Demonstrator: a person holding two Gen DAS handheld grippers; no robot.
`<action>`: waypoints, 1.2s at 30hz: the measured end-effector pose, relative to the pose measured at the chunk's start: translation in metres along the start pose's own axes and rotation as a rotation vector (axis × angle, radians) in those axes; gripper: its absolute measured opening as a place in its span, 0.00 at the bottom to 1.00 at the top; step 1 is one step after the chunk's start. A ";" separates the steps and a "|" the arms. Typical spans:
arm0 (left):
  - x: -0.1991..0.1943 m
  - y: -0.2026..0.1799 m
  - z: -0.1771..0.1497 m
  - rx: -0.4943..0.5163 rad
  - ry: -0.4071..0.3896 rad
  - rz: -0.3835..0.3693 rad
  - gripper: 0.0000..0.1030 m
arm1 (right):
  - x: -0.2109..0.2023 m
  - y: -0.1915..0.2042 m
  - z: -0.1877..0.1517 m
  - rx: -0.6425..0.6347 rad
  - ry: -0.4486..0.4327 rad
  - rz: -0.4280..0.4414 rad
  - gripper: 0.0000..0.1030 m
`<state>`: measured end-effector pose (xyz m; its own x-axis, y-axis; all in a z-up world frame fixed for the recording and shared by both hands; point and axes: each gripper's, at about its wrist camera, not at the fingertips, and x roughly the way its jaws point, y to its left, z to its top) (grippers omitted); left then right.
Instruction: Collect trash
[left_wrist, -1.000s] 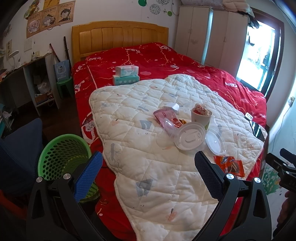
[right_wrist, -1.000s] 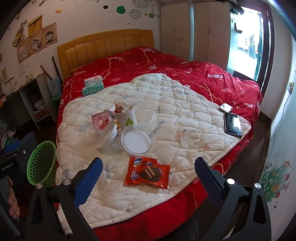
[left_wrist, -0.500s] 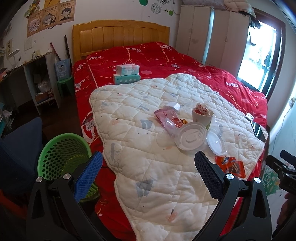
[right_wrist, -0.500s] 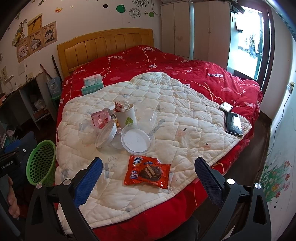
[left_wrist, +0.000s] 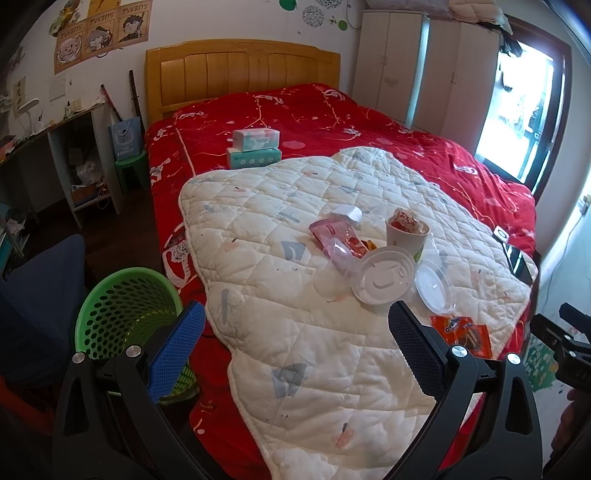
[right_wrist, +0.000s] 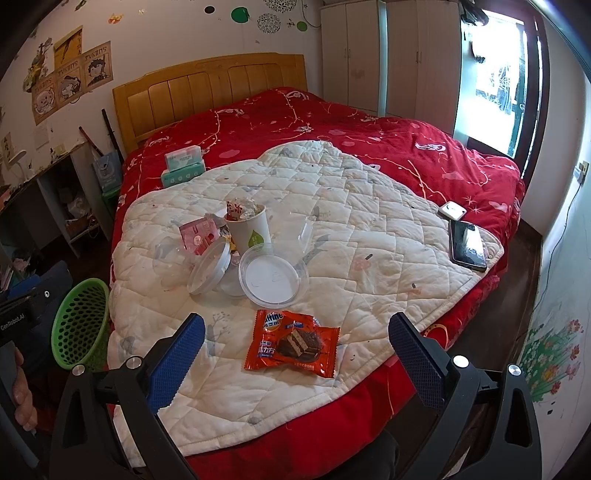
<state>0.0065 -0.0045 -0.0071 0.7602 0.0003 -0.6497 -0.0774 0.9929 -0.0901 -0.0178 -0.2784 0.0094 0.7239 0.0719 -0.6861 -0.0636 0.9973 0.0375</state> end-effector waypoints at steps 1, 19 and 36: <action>0.001 0.000 0.000 0.000 0.001 0.000 0.95 | 0.001 0.000 -0.001 -0.001 0.001 0.000 0.93; 0.018 0.001 0.010 0.002 0.018 0.006 0.95 | 0.020 0.001 0.010 -0.015 0.030 0.001 0.93; 0.043 0.006 0.017 -0.013 0.055 0.024 0.95 | 0.049 0.003 0.017 -0.040 0.074 0.010 0.93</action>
<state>0.0494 0.0038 -0.0225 0.7216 0.0171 -0.6921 -0.1034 0.9911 -0.0833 0.0290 -0.2719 -0.0115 0.6705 0.0786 -0.7378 -0.0991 0.9950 0.0159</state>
